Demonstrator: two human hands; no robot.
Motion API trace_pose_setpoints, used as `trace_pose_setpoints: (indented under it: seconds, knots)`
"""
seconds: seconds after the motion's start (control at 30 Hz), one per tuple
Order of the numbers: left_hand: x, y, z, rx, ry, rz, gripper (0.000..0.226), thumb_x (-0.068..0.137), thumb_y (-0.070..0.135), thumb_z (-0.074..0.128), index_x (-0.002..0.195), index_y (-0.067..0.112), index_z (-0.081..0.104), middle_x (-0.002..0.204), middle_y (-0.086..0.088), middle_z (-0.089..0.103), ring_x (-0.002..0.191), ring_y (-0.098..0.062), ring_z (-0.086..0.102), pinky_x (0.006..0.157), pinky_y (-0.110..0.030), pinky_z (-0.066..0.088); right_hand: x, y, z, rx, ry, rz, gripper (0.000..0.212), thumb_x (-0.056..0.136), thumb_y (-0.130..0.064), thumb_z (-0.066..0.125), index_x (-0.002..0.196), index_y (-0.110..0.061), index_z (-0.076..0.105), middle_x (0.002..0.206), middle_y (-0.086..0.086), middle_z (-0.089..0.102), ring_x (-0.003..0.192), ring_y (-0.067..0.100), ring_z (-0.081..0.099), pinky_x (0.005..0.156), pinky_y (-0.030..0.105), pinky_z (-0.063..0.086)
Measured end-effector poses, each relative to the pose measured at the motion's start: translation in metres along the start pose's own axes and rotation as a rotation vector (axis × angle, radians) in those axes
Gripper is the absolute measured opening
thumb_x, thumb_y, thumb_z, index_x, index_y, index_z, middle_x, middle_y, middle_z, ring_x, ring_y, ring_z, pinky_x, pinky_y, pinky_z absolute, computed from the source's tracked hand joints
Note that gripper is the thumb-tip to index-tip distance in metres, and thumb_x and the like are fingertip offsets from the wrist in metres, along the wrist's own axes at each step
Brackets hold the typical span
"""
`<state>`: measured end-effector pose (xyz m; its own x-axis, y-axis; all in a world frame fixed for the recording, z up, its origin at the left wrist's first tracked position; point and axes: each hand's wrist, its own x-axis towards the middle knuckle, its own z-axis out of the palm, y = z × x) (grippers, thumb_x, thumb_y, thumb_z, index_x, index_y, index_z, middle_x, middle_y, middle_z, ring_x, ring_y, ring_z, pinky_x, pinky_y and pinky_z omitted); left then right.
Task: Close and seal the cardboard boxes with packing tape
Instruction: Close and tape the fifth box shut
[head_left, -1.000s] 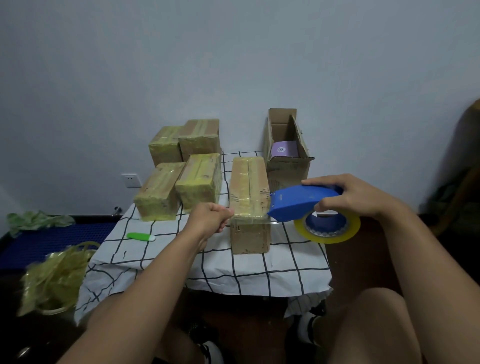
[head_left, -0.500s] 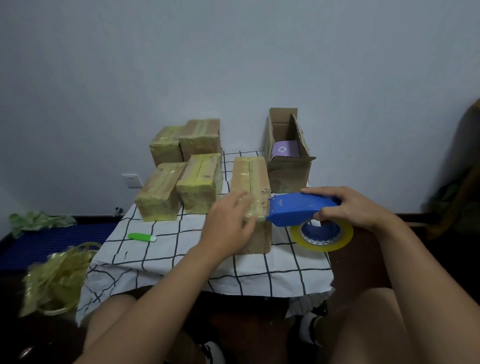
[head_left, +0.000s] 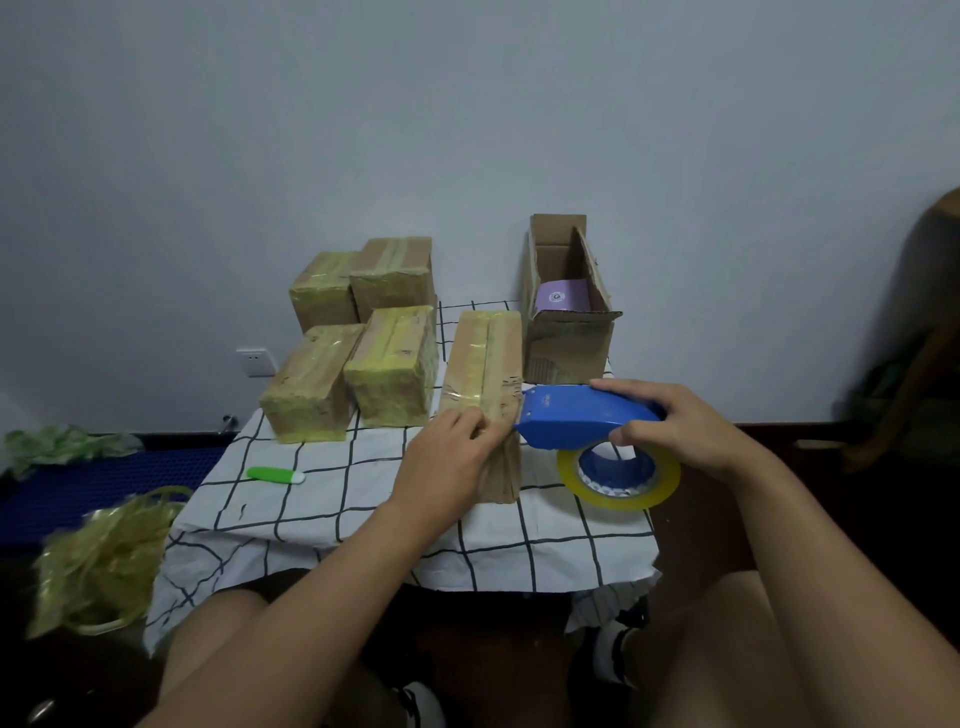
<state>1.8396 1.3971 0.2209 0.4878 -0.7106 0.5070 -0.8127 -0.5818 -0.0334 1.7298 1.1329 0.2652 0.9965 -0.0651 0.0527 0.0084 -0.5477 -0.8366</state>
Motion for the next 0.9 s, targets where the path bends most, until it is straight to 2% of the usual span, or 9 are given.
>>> trace_pose_setpoints:
  seconds: [0.17, 0.27, 0.4, 0.47, 0.53, 0.6, 0.67, 0.77, 0.9]
  knots:
    - [0.003, 0.003, -0.001, 0.038, -0.037, -0.019, 0.053, 0.075, 0.016, 0.078, 0.124, 0.029, 0.062, 0.088, 0.001, 0.055, 0.080, -0.021, 0.053, 0.052, -0.026, 0.029, -0.015, 0.003, -0.012, 0.004, 0.023, 0.005, 0.055, 0.076, -0.034, 0.070, 0.127, -0.049, 0.056, 0.122, -0.016, 0.056, 0.100, 0.010, 0.062, 0.073, 0.017, 0.053]
    - [0.005, 0.004, -0.002, 0.040, -0.023, -0.025, 0.057, 0.068, 0.014, 0.083, 0.120, 0.029, 0.066, 0.086, 0.001, 0.056, 0.075, -0.021, 0.054, 0.051, -0.026, 0.028, -0.020, 0.003, -0.024, -0.065, -0.011, 0.036, 0.054, 0.086, -0.018, 0.075, 0.123, -0.051, 0.057, 0.120, -0.016, 0.058, 0.100, 0.010, 0.061, 0.072, 0.017, 0.052]
    - [0.005, 0.010, -0.004, 0.040, -0.021, -0.005, 0.057, 0.067, 0.016, 0.084, 0.119, 0.030, 0.065, 0.084, 0.002, 0.055, 0.072, -0.019, 0.052, 0.052, -0.026, 0.026, -0.005, -0.021, -0.019, -0.277, -0.094, 0.041, 0.056, 0.072, -0.042, 0.073, 0.124, -0.053, 0.055, 0.117, -0.014, 0.058, 0.099, 0.006, 0.057, 0.080, 0.019, 0.043]
    - [0.005, 0.010, -0.005, 0.023, -0.020, -0.023, 0.056, 0.070, 0.016, 0.082, 0.121, 0.030, 0.064, 0.084, 0.002, 0.054, 0.073, -0.020, 0.052, 0.052, -0.026, 0.027, 0.013, -0.039, -0.013, -0.390, -0.127, 0.047, 0.055, 0.076, -0.040, 0.075, 0.129, -0.045, 0.059, 0.114, -0.014, 0.058, 0.095, 0.004, 0.056, 0.083, 0.023, 0.043]
    - [0.003, 0.007, -0.005, 0.030, -0.034, -0.038, 0.055, 0.074, 0.016, 0.078, 0.125, 0.031, 0.062, 0.088, 0.001, 0.056, 0.078, -0.020, 0.053, 0.053, -0.026, 0.029, 0.030, -0.053, -0.005, -0.626, -0.213, 0.082, 0.051, 0.079, -0.040, 0.073, 0.128, -0.038, 0.062, 0.115, -0.011, 0.061, 0.094, 0.007, 0.057, 0.085, 0.027, 0.046]
    - [0.002, 0.003, -0.006, 0.020, -0.069, -0.030, 0.052, 0.079, 0.019, 0.070, 0.129, 0.032, 0.060, 0.095, 0.001, 0.057, 0.085, -0.022, 0.054, 0.055, -0.027, 0.031, 0.035, -0.048, 0.004, -0.809, -0.288, 0.142, 0.056, 0.075, -0.046, 0.072, 0.129, -0.036, 0.062, 0.125, -0.007, 0.062, 0.103, 0.014, 0.056, 0.091, 0.033, 0.050]
    - [0.002, 0.002, -0.010, -0.033, -0.111, -0.057, 0.048, 0.085, 0.030, 0.058, 0.133, 0.034, 0.057, 0.099, 0.003, 0.055, 0.092, -0.020, 0.053, 0.061, -0.026, 0.035, 0.030, -0.039, 0.005, -0.726, -0.207, 0.188, 0.057, 0.075, -0.045, 0.072, 0.131, -0.035, 0.062, 0.129, -0.006, 0.061, 0.106, 0.014, 0.054, 0.091, 0.031, 0.049]
    - [0.009, 0.011, -0.017, -0.201, -0.156, -0.214, 0.041, 0.093, 0.049, 0.048, 0.130, 0.038, 0.059, 0.098, 0.009, 0.049, 0.098, -0.013, 0.046, 0.070, -0.027, 0.038, 0.022, -0.033, -0.004, -0.592, -0.010, 0.184, 0.057, 0.077, -0.043, 0.071, 0.133, -0.035, 0.060, 0.127, -0.005, 0.061, 0.102, 0.014, 0.053, 0.086, 0.027, 0.045]
    - [0.023, 0.029, -0.018, -0.313, -0.136, -0.421, 0.035, 0.094, 0.059, 0.044, 0.094, 0.033, 0.067, 0.091, 0.008, 0.046, 0.098, -0.015, 0.044, 0.076, -0.030, 0.033, 0.022, -0.019, 0.009, -0.424, 0.323, 0.159, 0.064, 0.077, -0.046, 0.072, 0.138, -0.033, 0.055, 0.128, 0.000, 0.062, 0.103, 0.016, 0.055, 0.085, 0.030, 0.045]
